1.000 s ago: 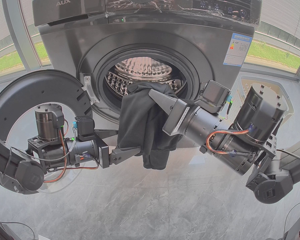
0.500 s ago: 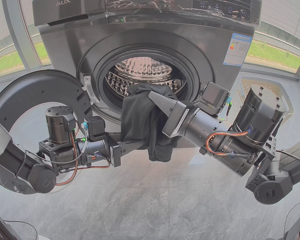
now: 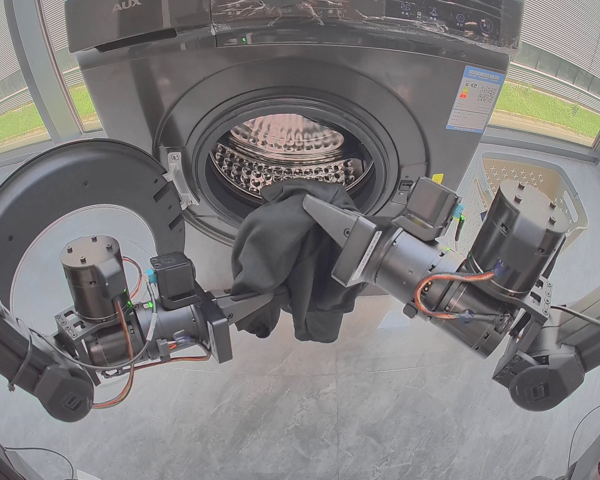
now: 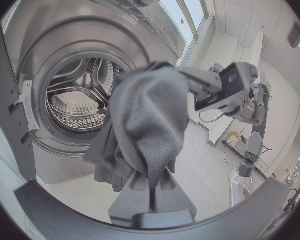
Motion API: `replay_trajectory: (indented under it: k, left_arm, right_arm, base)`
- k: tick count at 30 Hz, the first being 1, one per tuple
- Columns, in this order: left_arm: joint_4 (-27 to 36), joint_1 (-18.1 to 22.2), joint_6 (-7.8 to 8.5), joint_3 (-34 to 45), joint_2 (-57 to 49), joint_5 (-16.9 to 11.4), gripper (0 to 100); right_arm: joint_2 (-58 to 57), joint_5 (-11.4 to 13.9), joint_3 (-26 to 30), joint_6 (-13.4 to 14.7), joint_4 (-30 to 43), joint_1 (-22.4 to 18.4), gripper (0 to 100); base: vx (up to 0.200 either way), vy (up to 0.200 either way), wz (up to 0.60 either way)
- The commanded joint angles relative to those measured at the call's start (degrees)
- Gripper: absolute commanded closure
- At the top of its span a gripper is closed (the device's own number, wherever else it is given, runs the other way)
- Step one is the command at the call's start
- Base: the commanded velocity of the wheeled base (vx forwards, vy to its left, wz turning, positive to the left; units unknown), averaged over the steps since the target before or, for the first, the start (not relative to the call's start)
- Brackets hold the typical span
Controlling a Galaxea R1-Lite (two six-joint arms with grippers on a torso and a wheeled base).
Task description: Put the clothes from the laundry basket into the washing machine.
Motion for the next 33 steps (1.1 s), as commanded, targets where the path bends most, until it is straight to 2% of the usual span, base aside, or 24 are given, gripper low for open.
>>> replay_trajectory:
  k: [1, 6, 8, 10, 11, 13, 19, 21, 24, 33]
  left_arm:
    - [-2.52, -0.82, -0.02, 4.18, -4.47, 1.03, 100]
    - [-7.01, -0.91, -1.60, 5.06, -7.19, 1.03, 100]
    - [-8.50, -0.91, -2.83, 4.97, -8.16, 1.73, 100]
    - [-8.59, -0.91, -3.00, 4.80, -8.25, 1.99, 100]
    - [-8.94, -1.18, -3.27, 4.01, -8.25, 3.75, 100]
    - [-8.94, -1.53, -3.53, 3.13, -7.98, 4.72, 100]
    - [-9.03, -1.53, -3.79, 1.90, -7.46, 5.25, 100]
    - [-9.29, -1.53, -4.41, 1.72, -7.90, 5.25, 100]
    - [-10.26, -1.53, -5.20, 1.46, -8.25, 5.60, 100]
    - [-11.40, -1.53, -5.38, 1.19, -8.25, 6.04, 100]
  right_arm:
    - [-0.03, 0.20, 2.81, -0.49, -0.03, -0.31, 0]
    - [0.76, 0.11, 4.48, -0.67, -0.03, 0.04, 0]
    - [0.85, 0.20, 6.94, -1.55, -0.03, 0.04, 0]
    - [0.85, 0.20, 7.38, -1.90, -0.03, 0.04, 0]
    - [1.56, 0.29, 9.93, -3.48, -0.65, -0.05, 0]
    - [2.08, 0.29, 11.51, -4.45, -2.32, -0.14, 0]
    - [5.51, 0.37, 15.47, -9.54, -7.77, -0.40, 0]
    - [6.74, 0.37, 15.82, -10.42, -9.26, -0.66, 0]
    - [8.32, 0.46, 16.00, -11.04, -10.93, -0.84, 0]
    - [10.43, 0.64, 14.50, -11.04, -12.25, -0.93, 0]
  base:
    - [0.000, 0.000, 0.00]
    - [0.000, 0.000, 0.00]
    - [0.000, 0.000, 0.00]
    - [0.000, 0.000, 0.00]
    - [0.000, 0.000, 0.00]
    - [0.000, 0.000, 0.00]
    - [0.000, 0.000, 0.00]
    - [0.000, 0.000, 0.00]
    - [0.000, 0.000, 0.00]
    - [0.000, 0.000, 0.00]
